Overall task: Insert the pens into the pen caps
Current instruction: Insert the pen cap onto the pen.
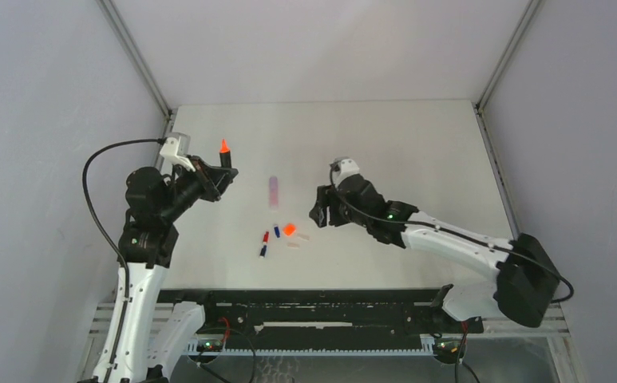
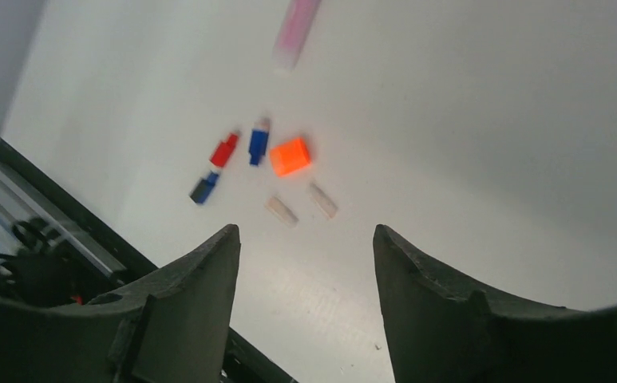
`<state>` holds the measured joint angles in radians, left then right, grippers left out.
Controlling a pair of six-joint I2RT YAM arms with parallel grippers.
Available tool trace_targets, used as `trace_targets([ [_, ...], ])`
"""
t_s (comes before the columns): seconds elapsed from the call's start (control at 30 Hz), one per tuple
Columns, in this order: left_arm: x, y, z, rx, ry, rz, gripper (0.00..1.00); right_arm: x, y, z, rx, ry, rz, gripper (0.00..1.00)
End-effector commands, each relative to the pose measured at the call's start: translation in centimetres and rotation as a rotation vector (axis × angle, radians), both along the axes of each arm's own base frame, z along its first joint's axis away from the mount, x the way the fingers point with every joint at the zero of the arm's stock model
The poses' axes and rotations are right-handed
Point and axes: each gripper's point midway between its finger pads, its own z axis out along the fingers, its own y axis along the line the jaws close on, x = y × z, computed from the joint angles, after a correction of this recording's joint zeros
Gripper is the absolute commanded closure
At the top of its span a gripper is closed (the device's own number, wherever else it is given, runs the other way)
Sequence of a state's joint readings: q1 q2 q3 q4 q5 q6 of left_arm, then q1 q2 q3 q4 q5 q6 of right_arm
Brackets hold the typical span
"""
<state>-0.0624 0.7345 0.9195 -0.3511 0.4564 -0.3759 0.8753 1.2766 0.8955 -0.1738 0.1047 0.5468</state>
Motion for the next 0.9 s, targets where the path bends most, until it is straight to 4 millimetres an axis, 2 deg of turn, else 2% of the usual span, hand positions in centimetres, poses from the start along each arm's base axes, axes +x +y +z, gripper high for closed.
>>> trace_targets([
  [0.0,-2.1,-2.0,1.0,0.074,-0.139,-0.189,1.0,-0.5,4.1,-0.9,-0.012,0.001,0.12,0.41],
  [0.17,-3.7,-3.5,0.7,0.07,-0.181,-0.322,1.0,0.3,7.0,-3.7,-0.073,0.013,0.183,0.45],
  [0.37,-4.0,-3.8,0.7,0.074,-0.189,-0.336,1.0,0.9,9.8,-6.3,-0.122,-0.002,0.271,0.44],
  [0.7,-4.1,-3.9,0.7,0.075,-0.191,-0.341,1.0,1.5,11.4,-9.6,-0.267,-0.052,0.311,0.34],
  [0.77,-4.1,-3.9,0.7,0.074,-0.191,-0.341,1.0,1.6,11.3,-10.4,-0.309,-0.054,0.308,0.34],
  [0.87,-4.1,-3.9,0.7,0.074,-0.19,-0.34,1.0,2.0,11.7,-10.7,-0.342,-0.073,0.313,0.35],
])
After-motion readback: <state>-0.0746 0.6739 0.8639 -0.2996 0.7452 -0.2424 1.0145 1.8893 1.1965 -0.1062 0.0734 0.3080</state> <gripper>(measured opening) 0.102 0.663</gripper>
